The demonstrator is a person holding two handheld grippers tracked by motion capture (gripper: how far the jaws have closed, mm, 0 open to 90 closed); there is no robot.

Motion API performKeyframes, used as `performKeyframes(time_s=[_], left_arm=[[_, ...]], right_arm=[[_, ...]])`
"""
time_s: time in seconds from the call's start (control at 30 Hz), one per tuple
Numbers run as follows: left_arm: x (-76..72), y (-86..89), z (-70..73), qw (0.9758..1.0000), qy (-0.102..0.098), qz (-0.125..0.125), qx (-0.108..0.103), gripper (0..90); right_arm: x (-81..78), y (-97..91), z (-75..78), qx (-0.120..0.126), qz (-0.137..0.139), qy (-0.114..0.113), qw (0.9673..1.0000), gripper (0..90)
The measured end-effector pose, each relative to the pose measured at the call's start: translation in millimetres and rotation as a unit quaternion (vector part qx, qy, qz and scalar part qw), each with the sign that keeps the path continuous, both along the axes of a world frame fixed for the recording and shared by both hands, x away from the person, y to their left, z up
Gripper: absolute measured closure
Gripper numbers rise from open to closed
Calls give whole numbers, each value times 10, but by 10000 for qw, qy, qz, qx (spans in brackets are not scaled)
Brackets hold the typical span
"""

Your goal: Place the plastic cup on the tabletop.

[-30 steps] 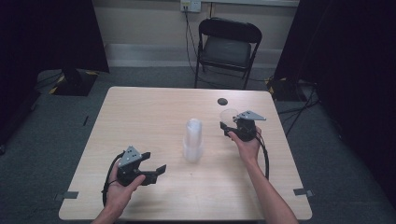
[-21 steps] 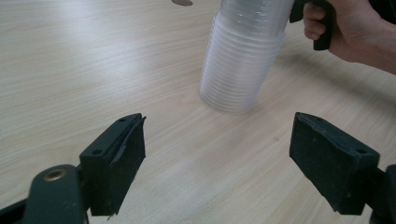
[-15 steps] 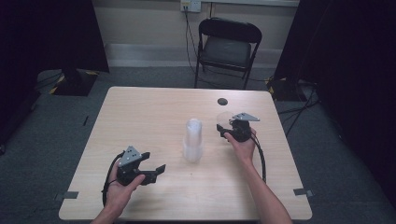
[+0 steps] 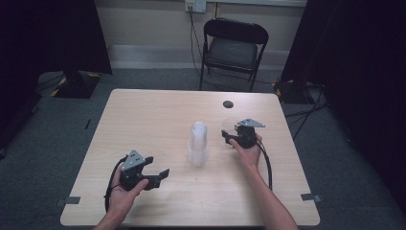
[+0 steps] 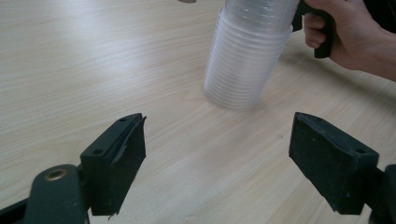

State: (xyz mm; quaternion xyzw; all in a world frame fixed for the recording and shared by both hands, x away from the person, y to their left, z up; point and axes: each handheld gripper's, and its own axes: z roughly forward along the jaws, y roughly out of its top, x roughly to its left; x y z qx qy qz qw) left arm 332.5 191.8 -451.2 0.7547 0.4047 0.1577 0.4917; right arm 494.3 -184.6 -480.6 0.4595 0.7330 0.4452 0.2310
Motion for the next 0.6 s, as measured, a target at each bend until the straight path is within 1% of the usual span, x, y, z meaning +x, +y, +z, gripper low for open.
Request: performKeyframes(time_s=[0.17,0.27,0.4,0.47,0.53,0.6], left_arm=[[1,2,1,10000,0,11,-3,186],[2,0,2,10000,-5,14,-4,186],[4,1,2,10000,-7,20,7,187],[3,3,2,10000,-7,22,9,187],[4,7,1,10000,-10,29,-10,187],[6,14,1,10000,-9,43,-5,187]], right_arm=[[-63,-47,-13,49,-24,46,10000,319],[-109,-42,-34,-51,20,70,10000,320],[-130,-51,-49,-35,57,117,9999,307],[-124,-49,-59,-11,109,206,9997,254],[-124,-53,-74,31,71,268,9996,186],[-122,-69,-83,83,62,336,9994,153]])
